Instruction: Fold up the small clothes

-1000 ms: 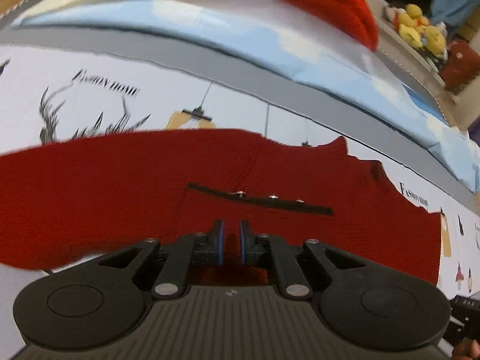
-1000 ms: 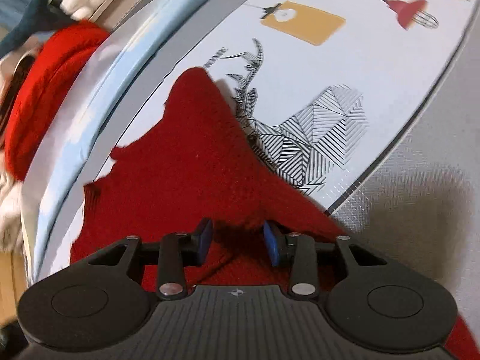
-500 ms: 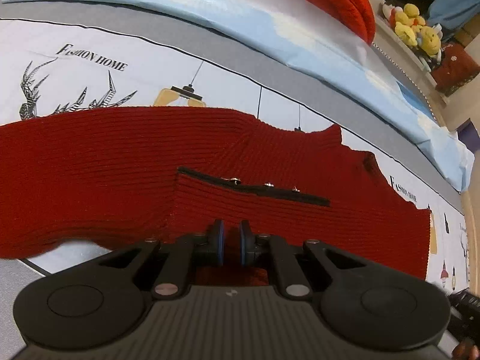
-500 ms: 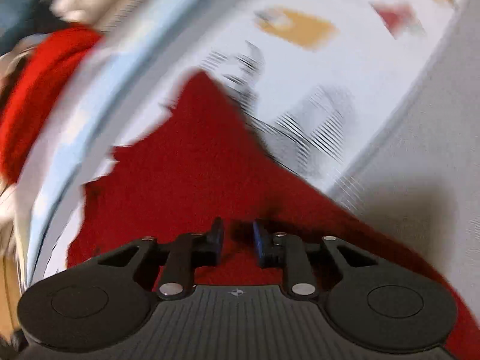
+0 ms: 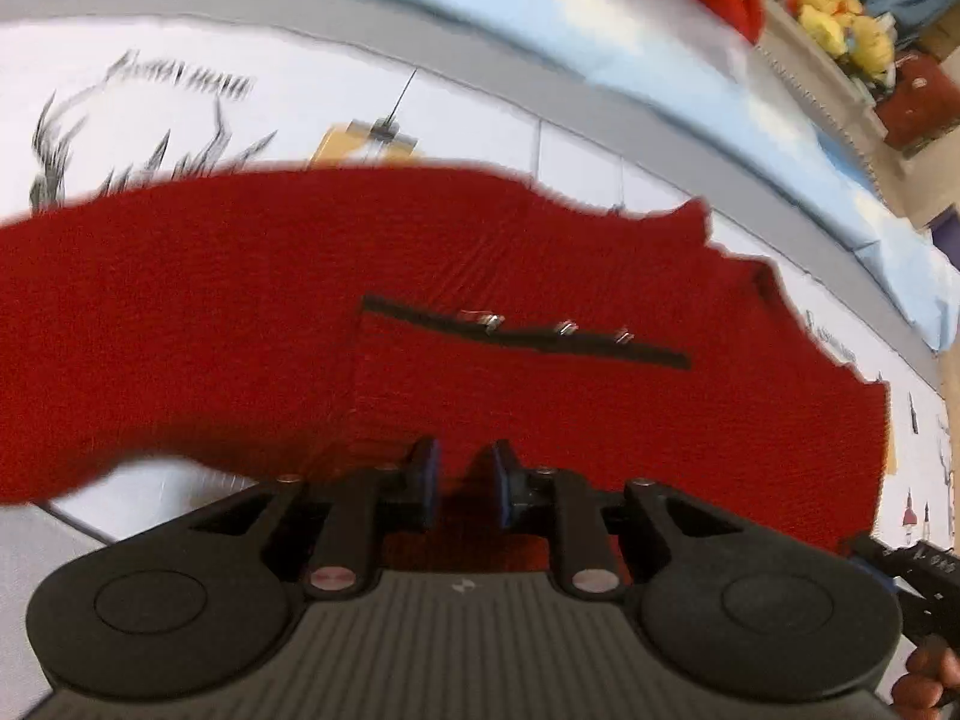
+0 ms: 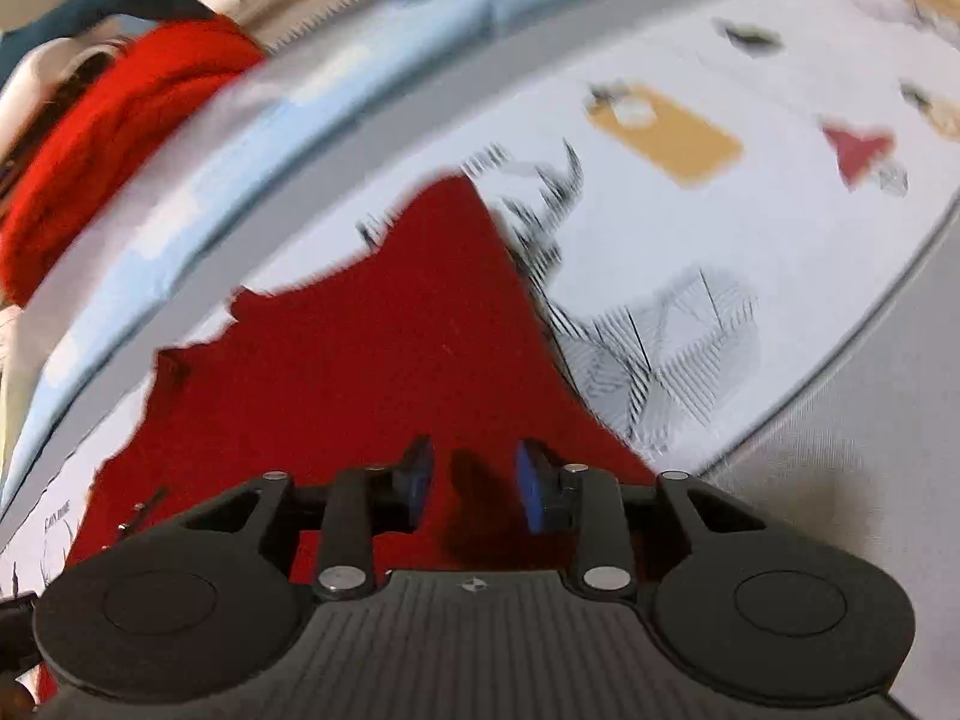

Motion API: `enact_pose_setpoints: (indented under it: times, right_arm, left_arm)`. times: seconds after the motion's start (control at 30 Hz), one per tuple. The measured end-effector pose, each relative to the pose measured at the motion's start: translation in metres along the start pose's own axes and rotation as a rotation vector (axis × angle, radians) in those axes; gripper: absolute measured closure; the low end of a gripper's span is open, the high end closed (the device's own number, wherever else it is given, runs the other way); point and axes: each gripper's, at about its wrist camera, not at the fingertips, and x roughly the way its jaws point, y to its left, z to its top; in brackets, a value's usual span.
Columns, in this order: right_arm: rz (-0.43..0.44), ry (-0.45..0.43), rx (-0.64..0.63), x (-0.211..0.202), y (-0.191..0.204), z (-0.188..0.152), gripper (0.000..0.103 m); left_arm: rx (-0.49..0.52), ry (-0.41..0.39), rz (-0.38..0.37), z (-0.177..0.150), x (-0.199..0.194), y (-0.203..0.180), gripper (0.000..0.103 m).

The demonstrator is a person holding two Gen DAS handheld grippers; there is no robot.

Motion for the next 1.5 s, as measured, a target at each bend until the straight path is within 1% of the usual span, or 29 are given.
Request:
enact_pose_setpoints:
  times: [0.03, 0.07, 0.13, 0.23, 0.33, 0.4, 0.47, 0.5, 0.6, 0.63, 0.7, 0.77, 0.87, 0.93, 0.97, 1.03, 1.07, 1.1, 1.13, 1.2, 1.27, 1.33, 1.43, 1.5]
  right_arm:
    - [0.009, 0.025, 0.040, 0.003, -0.006, 0.000, 0.073]
    - [0.009, 0.025, 0.055, 0.002, -0.006, 0.001, 0.073]
    - [-0.005, 0.005, 0.015, -0.007, 0.005, 0.004, 0.070]
    - [0.017, -0.031, -0.035, -0.022, 0.019, 0.004, 0.068]
    - [0.048, -0.036, -0.078, -0.031, 0.031, 0.001, 0.066]
    - [0.045, -0.035, -0.114, -0.033, 0.039, -0.002, 0.065]
    - [0.047, -0.027, -0.130, -0.034, 0.045, -0.005, 0.065]
    - [0.051, -0.024, -0.132, -0.035, 0.046, -0.007, 0.065]
    - [0.056, -0.022, -0.142, -0.039, 0.053, -0.010, 0.065]
    - [0.058, -0.022, -0.145, -0.039, 0.056, -0.012, 0.065]
    - [0.066, -0.026, -0.156, -0.041, 0.062, -0.014, 0.065]
    - [0.067, -0.027, -0.173, -0.043, 0.067, -0.018, 0.065]
    - [0.068, -0.023, -0.181, -0.045, 0.071, -0.022, 0.065]
    - [0.065, -0.020, -0.185, -0.045, 0.072, -0.023, 0.065]
    - [0.064, -0.019, -0.186, -0.045, 0.073, -0.024, 0.065]
    - [0.062, -0.021, -0.189, -0.046, 0.074, -0.025, 0.065]
    - [0.061, -0.021, -0.191, -0.046, 0.074, -0.025, 0.065]
    - [0.060, -0.020, -0.193, -0.046, 0.074, -0.026, 0.065]
    - [0.057, -0.018, -0.194, -0.045, 0.074, -0.027, 0.065]
    - [0.056, -0.013, -0.195, -0.044, 0.074, -0.028, 0.065]
    - [0.056, -0.010, -0.197, -0.043, 0.074, -0.029, 0.065]
    - [0.058, -0.010, -0.200, -0.044, 0.073, -0.028, 0.065]
    - [0.059, -0.010, -0.197, -0.045, 0.069, -0.027, 0.065]
    - [0.058, -0.008, -0.193, -0.045, 0.065, -0.026, 0.065]
  left_arm:
    - [-0.017, -0.004, -0.008, 0.002, -0.004, 0.002, 0.083]
    - [-0.030, -0.014, -0.015, 0.005, -0.009, 0.003, 0.083]
    - [-0.041, -0.064, -0.024, 0.010, -0.025, 0.006, 0.082]
    - [-0.076, -0.110, 0.021, 0.016, -0.040, 0.018, 0.082]
    - [-0.167, -0.135, 0.089, 0.021, -0.051, 0.048, 0.079]
    - [-0.258, -0.152, 0.143, 0.022, -0.059, 0.077, 0.075]
    - [-0.359, -0.168, 0.195, 0.023, -0.068, 0.111, 0.072]
    - [-0.401, -0.174, 0.223, 0.022, -0.073, 0.128, 0.070]
    - [-0.557, -0.195, 0.329, 0.015, -0.089, 0.184, 0.065]
    - [-0.603, -0.197, 0.355, 0.012, -0.094, 0.200, 0.063]
    - [-0.695, -0.192, 0.399, 0.004, -0.103, 0.230, 0.063]
    - [-0.772, -0.165, 0.414, -0.003, -0.107, 0.255, 0.063]
    - [-0.860, -0.124, 0.408, -0.014, -0.107, 0.278, 0.062]
    - [-0.901, -0.134, 0.370, -0.018, -0.107, 0.289, 0.061]
    - [-0.912, -0.153, 0.360, -0.021, -0.108, 0.291, 0.061]
    - [-0.916, -0.186, 0.340, -0.021, -0.111, 0.296, 0.062]
    - [-0.917, -0.187, 0.338, -0.017, -0.110, 0.298, 0.062]
    - [-0.914, -0.192, 0.346, -0.016, -0.110, 0.297, 0.073]
    - [-0.905, -0.201, 0.361, -0.015, -0.111, 0.295, 0.086]
    - [-0.863, -0.235, 0.385, -0.011, -0.113, 0.289, 0.089]
    - [-0.761, -0.305, 0.430, -0.001, -0.122, 0.266, 0.090]
    - [-0.649, -0.390, 0.442, 0.011, -0.134, 0.239, 0.090]
    - [-0.521, -0.467, 0.396, 0.022, -0.140, 0.198, 0.091]
    - [-0.412, -0.508, 0.375, 0.027, -0.137, 0.164, 0.091]
